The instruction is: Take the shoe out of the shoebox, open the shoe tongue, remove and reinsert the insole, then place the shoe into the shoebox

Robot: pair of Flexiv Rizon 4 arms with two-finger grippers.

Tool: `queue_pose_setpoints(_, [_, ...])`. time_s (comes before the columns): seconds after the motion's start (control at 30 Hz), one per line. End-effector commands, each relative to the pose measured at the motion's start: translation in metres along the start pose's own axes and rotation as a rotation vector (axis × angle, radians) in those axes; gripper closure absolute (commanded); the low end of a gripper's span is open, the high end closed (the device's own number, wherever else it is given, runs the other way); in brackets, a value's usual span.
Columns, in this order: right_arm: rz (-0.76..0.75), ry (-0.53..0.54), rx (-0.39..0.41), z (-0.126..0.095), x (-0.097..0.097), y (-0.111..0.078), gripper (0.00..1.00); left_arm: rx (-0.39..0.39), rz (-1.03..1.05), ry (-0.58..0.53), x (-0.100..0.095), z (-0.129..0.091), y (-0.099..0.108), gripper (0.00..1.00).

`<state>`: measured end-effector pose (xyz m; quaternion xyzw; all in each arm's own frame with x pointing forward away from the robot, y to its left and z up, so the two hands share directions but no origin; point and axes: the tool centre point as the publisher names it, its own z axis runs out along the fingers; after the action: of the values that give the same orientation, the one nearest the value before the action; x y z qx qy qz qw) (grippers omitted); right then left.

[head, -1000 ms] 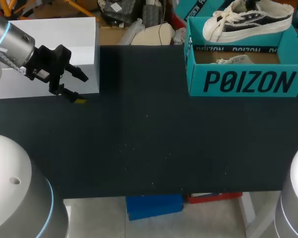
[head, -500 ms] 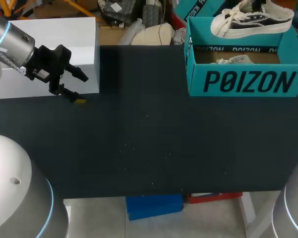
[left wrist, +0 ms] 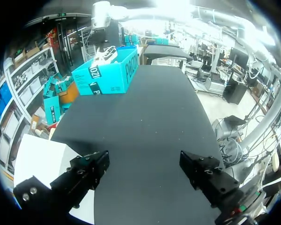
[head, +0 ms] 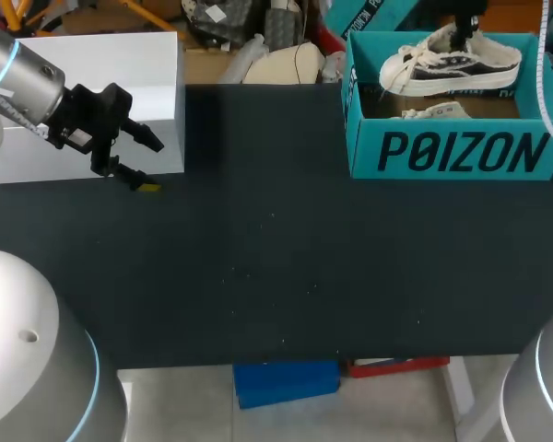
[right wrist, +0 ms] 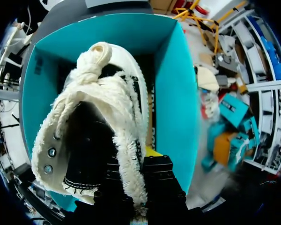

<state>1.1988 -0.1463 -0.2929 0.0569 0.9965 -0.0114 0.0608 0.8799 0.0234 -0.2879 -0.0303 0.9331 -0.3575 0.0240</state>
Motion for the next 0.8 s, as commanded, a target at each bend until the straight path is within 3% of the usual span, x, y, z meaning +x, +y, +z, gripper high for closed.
queue_pose_setpoints(0.03, [-0.006, 0.018, -0.010, 0.036, -0.012, 0.003, 1.00, 0.001, 0.002, -0.004, 0.000, 0.001, 0.001, 0.00])
queue_pose_setpoints(0.37, [-0.008, 0.053, -0.021, 0.076, -0.020, 0.002, 1.00, 0.001, 0.002, -0.004, 0.000, 0.001, 0.001, 0.00])
queue_pose_setpoints(0.73, [0.015, 0.091, -0.031, 0.100, -0.018, 0.007, 1.00, 0.001, 0.002, -0.004, 0.000, 0.001, 0.001, 0.00])
queue_pose_setpoints(0.77, [0.016, 0.096, -0.033, 0.101, -0.018, 0.008, 0.96, 0.001, 0.002, -0.004, 0.000, 0.001, 0.001, 0.00])
queue_pose_setpoints(0.8, [0.016, 0.097, -0.034, 0.101, -0.017, 0.008, 0.85, 0.001, 0.002, -0.004, 0.000, 0.001, 0.001, 0.00])
